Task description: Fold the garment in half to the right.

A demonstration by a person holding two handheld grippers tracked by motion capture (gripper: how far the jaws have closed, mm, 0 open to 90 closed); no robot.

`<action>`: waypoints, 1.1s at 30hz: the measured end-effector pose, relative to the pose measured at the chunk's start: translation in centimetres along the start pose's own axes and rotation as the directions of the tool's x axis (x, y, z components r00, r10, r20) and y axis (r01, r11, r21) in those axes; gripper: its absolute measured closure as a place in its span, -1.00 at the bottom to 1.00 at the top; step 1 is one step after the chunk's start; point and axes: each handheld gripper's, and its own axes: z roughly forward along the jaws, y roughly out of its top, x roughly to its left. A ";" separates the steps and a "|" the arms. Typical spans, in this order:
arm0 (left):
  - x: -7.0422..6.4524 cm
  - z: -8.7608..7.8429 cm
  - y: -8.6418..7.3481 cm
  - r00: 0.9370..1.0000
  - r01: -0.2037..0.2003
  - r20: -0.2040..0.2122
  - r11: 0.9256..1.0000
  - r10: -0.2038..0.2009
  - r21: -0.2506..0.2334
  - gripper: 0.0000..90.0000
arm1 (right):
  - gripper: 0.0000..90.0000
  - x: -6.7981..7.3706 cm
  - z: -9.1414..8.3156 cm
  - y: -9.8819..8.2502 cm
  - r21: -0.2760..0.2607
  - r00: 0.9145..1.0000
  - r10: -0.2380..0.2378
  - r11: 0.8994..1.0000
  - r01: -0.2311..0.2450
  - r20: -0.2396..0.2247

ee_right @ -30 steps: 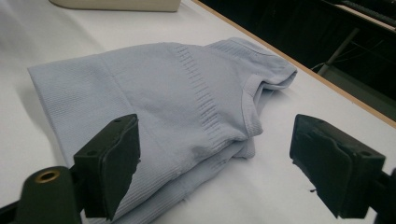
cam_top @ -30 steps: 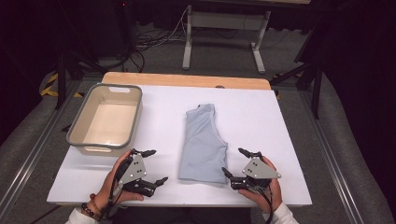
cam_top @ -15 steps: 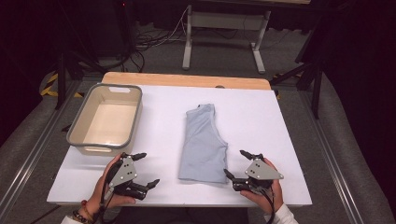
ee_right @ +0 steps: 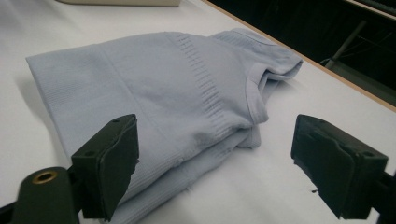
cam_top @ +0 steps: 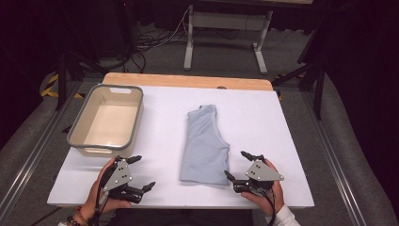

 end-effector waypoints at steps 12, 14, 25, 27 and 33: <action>-0.4 -0.4 -0.6 1.000 0.013 -0.012 1.000 -0.013 0.014 -0.86 | -0.64 0.3 1.0 0.7 -0.009 0.999 -0.017 1.000 0.017 -0.030; -0.4 -0.5 -0.6 1.000 0.008 -0.013 1.000 -0.008 0.018 -0.86 | -0.64 0.3 1.2 0.7 -0.011 0.999 -0.019 1.000 0.019 -0.035; -0.5 -0.9 -0.8 1.000 0.014 -0.025 1.000 -0.013 0.022 -0.86 | -0.63 0.3 1.9 1.0 -0.012 0.999 -0.019 1.000 0.019 -0.050; -0.6 -0.9 -0.8 1.000 0.013 -0.026 1.000 -0.013 0.023 -0.86 | -0.63 0.4 1.8 1.1 -0.010 0.999 -0.021 1.000 0.021 -0.048; -0.6 -0.9 -0.8 1.000 0.010 -0.022 1.000 -0.009 0.021 -0.86 | -0.63 0.2 1.7 1.2 -0.015 0.999 -0.019 1.000 0.018 -0.033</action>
